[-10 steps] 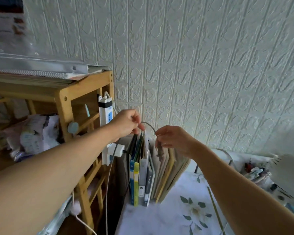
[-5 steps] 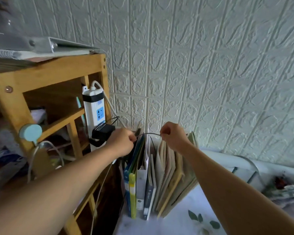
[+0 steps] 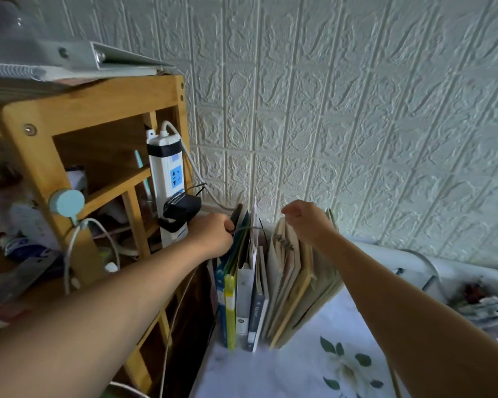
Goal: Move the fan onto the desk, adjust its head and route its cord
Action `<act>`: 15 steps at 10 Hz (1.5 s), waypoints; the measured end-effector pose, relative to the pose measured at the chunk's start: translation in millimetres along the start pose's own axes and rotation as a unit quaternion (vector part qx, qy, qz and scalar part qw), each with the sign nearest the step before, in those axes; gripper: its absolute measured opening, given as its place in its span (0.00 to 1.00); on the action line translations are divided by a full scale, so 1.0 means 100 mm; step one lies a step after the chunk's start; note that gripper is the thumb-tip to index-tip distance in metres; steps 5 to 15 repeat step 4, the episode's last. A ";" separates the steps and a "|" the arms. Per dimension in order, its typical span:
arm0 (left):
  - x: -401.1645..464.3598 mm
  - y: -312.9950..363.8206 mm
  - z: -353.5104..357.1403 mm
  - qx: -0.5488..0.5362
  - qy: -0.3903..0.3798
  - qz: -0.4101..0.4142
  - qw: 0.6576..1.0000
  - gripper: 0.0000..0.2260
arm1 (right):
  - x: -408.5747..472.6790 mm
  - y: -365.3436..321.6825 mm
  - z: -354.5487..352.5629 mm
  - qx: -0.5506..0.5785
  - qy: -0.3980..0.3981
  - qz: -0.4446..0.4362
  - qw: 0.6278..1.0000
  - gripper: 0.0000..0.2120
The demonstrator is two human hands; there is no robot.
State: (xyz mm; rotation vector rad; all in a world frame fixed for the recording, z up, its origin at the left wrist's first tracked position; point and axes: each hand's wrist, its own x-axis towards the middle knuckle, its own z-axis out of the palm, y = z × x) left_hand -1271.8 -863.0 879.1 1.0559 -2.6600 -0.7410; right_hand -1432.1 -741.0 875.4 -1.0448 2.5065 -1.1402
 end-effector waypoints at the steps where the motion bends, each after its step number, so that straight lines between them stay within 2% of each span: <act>1: -0.16 0.03 -0.05 0.001 -0.007 0.010 1.000 0.20 | -0.30 -0.03 -0.16 -0.012 0.021 0.009 1.000 0.15; 2: -0.34 0.08 -0.08 0.001 -0.027 0.017 0.999 0.24 | -0.63 -0.06 -0.28 -0.019 0.034 0.030 0.999 0.16; 4: -0.87 0.08 -0.06 -0.017 -0.047 0.068 0.996 0.25 | -1.48 0.02 -0.43 -0.034 0.058 0.072 0.995 0.20; 15: -0.87 0.08 -0.06 -0.017 -0.047 0.068 0.996 0.25 | -1.48 0.02 -0.43 -0.034 0.058 0.072 0.995 0.20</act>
